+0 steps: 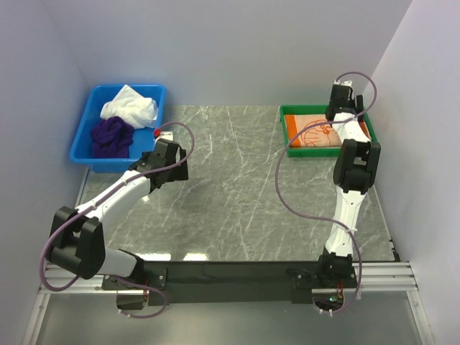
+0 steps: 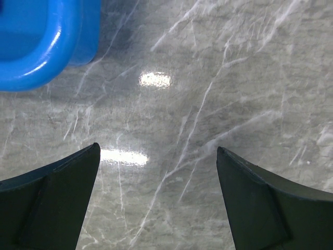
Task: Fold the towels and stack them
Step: Neatly place the folded towel into the bin, then grab crumpled towel
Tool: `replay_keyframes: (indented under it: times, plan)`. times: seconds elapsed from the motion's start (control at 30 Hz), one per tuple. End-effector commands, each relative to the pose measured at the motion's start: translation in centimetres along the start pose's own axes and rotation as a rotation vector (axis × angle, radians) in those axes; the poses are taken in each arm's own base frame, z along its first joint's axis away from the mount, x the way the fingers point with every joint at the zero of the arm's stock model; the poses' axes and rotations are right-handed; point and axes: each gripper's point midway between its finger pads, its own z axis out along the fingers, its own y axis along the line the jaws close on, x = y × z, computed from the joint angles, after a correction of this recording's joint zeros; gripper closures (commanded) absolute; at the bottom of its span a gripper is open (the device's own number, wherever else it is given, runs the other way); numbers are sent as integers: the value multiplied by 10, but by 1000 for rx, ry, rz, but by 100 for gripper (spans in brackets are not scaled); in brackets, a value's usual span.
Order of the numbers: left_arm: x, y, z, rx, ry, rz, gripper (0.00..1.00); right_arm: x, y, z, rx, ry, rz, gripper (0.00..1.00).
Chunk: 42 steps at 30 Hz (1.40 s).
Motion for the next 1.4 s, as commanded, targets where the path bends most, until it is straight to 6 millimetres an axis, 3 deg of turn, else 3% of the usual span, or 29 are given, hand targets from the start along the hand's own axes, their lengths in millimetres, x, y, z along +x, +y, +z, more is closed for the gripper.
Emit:
replay_keyframes:
  times: [0.0, 0.03, 0.07, 0.1, 0.13, 0.2, 0.23, 0.27, 0.33, 0.37, 0.43, 0.47, 0.5, 0.53, 0.57, 0.6, 0.63, 0.67, 0.7, 0.8, 0.83, 0.9, 0.97, 1.0, 1.03, 1.2, 1.3, 1.33, 1.37]
  plan:
    - [-29, -4, -16, 43, -99, -42, 1, -36, -15, -59, -79, -63, 219, 23]
    - [-33, -4, -20, 54, -109, -59, 1, -52, -23, -85, -115, -101, 271, 21]
    - [-41, -5, -23, 72, -121, -82, 1, -47, -14, -98, -162, -78, 313, 19]
    - [-47, -5, -25, 77, -126, -110, 1, -60, -18, -122, -232, -116, 358, 13]
    - [-50, -2, -27, 70, -122, -127, 1, -64, -8, -139, -285, -125, 377, 11]
    - [-79, 7, -37, 43, -176, -179, 1, -57, 6, -165, -375, -97, 429, 4]
    - [-97, 9, -42, 32, -198, -198, 1, -67, 4, -192, -429, -130, 462, 3]
    - [-108, 20, -42, 6, -212, -227, 1, -60, 21, -208, -496, -112, 458, 3]
    - [-137, 32, -44, -20, -243, -284, 1, -67, 28, -247, -617, -146, 489, 3]
    - [-148, 51, -40, -54, -252, -327, 1, -62, 46, -266, -679, -141, 478, 3]
    - [-177, 62, -33, -55, -268, -401, 1, -64, 48, -297, -741, -172, 491, 3]
    - [-188, 80, -28, -85, -287, -438, 1, -57, 60, -309, -771, -170, 477, 3]
    - [-205, 86, -18, -102, -305, -459, 1, -59, 66, -334, -821, -206, 465, 3]
    - [-213, 92, -11, -115, -315, -472, 1, -57, 72, -346, -850, -219, 455, 3]
    - [-216, 104, 12, -142, -300, -498, 1, -51, 83, -362, -890, -232, 443, 3]
    - [-231, 109, 4, -134, -337, -521, 1, -47, 89, -371, -919, -236, 438, 3]
    - [-240, 102, 22, -110, -327, -529, 2, -42, 95, -378, -948, -236, 432, 3]
    - [-245, 121, 33, -129, -328, -566, 2, -30, 108, -382, -986, -219, 425, 3]
    - [-252, 123, 42, -116, -338, -592, 3, -27, 113, -394, -1020, -227, 417, 3]
    - [-257, 123, 92, -108, -325, -610, 5, -2, 131, -404, -1075, -204, 378, 3]
    - [-263, 124, 99, -104, -339, -618, 7, 9, 139, -409, -1094, -193, 345, 3]
    - [-255, 128, 132, -115, -318, -637, 8, 20, 144, -413, -1115, -181, 323, 4]
    - [-256, 131, 148, -104, -321, -664, 9, 33, 148, -418, -1130, -176, 300, 4]
    - [-246, 131, 167, -104, -297, -668, 9, 38, 151, -423, -1158, -171, 291, 4]
    - [-251, 131, 174, -91, -319, -673, 11, 48, 155, -426, -1171, -158, 278, 4]
    - [-237, 125, 221, -62, -300, -677, 18, 61, 156, -441, -1225, -167, 262, 4]
    - [-241, 123, 229, -45, -317, -668, 47, 70, 154, -443, -1220, -165, 246, 5]
    - [-245, 124, 226, -42, -324, -669, 73, 71, 152, -441, -1208, -172, 237, 5]
    - [-251, 123, 221, -37, -341, -659, 84, 71, 148, -441, -1201, -179, 235, 5]
